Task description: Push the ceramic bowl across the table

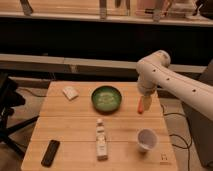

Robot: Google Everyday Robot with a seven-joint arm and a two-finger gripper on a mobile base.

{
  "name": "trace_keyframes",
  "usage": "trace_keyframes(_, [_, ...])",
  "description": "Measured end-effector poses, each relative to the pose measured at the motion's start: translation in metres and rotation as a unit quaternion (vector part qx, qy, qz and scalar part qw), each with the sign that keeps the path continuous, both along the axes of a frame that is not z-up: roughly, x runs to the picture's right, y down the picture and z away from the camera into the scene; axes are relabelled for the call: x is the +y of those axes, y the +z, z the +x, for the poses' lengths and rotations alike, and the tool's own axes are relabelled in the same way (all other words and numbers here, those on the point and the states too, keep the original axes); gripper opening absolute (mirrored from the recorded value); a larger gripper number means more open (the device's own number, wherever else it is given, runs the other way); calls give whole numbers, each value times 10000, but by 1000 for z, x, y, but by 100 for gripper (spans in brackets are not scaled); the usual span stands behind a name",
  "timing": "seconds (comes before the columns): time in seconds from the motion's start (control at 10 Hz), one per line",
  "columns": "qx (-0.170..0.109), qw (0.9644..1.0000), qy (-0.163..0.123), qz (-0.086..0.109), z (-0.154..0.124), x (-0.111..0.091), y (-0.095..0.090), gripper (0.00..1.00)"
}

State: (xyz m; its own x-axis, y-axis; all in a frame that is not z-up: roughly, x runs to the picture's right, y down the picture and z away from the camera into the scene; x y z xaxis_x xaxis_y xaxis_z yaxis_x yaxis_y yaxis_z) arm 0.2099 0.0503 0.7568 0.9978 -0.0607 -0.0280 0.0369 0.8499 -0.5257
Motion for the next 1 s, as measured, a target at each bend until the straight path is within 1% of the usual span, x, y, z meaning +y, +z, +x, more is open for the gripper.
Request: trace_keyframes(1.0, [-10, 10000, -71, -64, -7, -4, 13, 80])
